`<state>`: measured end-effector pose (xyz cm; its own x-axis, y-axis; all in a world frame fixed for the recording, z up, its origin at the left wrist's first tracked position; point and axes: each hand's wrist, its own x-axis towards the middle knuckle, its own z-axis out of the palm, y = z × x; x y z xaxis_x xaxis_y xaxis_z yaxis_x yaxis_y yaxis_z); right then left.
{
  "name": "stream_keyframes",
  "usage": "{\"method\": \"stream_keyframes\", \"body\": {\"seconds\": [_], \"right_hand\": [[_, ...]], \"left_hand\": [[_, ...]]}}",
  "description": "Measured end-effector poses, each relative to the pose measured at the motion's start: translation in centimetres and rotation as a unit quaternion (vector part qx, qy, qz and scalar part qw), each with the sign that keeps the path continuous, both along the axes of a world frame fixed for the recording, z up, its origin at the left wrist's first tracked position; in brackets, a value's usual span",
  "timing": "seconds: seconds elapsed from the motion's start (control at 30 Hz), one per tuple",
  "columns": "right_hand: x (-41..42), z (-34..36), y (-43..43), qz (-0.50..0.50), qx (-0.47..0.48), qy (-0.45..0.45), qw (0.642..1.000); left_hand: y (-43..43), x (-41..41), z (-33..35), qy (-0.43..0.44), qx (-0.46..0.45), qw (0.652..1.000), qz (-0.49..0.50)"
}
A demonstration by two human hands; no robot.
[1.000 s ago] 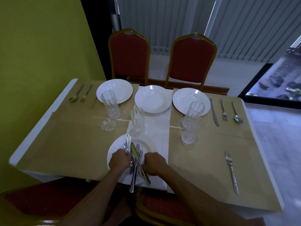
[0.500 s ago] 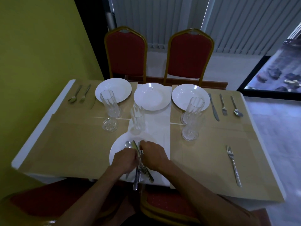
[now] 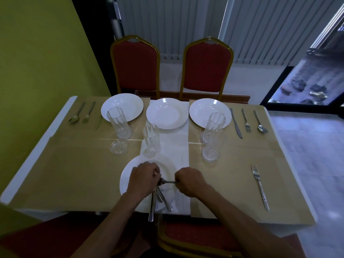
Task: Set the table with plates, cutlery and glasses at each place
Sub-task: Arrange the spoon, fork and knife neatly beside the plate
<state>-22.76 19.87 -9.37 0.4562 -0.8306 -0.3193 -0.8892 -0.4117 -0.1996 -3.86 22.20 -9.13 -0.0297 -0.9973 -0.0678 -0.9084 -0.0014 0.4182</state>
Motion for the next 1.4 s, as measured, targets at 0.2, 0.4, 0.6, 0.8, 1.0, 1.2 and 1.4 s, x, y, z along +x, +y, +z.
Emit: {"method": "stream_keyframes", "body": {"seconds": [0.2,0.4,0.6,0.8,1.0,1.2,1.4], "right_hand": [[-2.7,-0.5,-1.0,-0.104,0.028,-0.028,0.994],[-2.1,-1.2,-0.6,-0.123,0.060,-0.042,0.990],[-1.5,-2.3,0.2,-0.116,0.089,-0.047,0.988],[-1.3,-2.7,0.3,-0.116,0.099,-0.060,0.986],[-0.9,-2.3,0.1,-0.119,0.097,-0.071,0.986],[-0.4,-1.8,0.0,-0.124,0.096,-0.093,0.983],[0.0,-1.7,-0.1,-0.128,0.100,-0.106,0.981]], "left_hand": [[2.2,-1.6,-3.7,0.025,0.104,0.994,0.038],[2.3,-2.2,-5.9,0.006,0.117,0.992,0.048],[2.6,-0.5,-6.6,0.031,0.104,0.992,0.070],[3.8,1.4,-6.8,0.076,0.077,0.989,0.104],[3.8,2.0,-7.0,0.103,0.085,0.982,0.134],[3.6,2.2,-7.0,0.114,0.076,0.976,0.171],[3.4,1.8,-6.6,0.072,0.058,0.982,0.167]]}}
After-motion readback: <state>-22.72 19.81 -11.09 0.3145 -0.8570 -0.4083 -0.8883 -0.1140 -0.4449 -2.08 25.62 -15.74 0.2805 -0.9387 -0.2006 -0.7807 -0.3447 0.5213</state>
